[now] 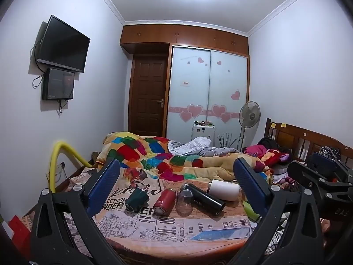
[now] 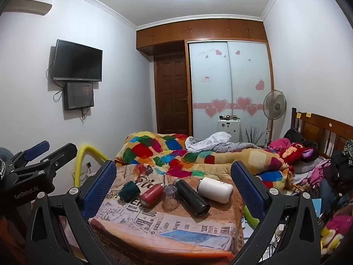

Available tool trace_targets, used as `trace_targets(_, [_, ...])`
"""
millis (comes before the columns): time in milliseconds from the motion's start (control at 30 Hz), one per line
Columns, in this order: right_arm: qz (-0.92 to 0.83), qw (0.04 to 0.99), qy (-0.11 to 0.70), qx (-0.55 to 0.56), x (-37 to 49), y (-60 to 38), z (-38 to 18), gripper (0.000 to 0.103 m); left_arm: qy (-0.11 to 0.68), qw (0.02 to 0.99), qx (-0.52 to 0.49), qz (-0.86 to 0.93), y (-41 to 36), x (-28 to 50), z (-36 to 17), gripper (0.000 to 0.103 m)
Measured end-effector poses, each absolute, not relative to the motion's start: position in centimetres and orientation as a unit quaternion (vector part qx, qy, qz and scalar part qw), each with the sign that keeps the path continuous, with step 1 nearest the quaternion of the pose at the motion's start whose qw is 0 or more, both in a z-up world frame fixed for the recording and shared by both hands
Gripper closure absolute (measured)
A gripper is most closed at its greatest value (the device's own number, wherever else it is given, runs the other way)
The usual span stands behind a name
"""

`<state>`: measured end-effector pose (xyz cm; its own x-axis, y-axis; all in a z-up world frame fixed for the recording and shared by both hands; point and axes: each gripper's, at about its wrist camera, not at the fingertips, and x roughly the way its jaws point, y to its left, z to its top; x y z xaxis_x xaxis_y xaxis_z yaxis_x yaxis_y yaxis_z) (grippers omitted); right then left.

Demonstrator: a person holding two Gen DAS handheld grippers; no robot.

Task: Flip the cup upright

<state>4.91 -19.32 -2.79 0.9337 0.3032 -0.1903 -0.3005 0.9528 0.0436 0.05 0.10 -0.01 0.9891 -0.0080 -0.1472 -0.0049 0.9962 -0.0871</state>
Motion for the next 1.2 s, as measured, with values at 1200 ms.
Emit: trace_targets(1200, [0.154,0.983,0.103,0.01,4.94,-19.59,-2.78,0.0,0.076,0.996,-0.035,0.002,-0.21,0.52,-0.32,0.0])
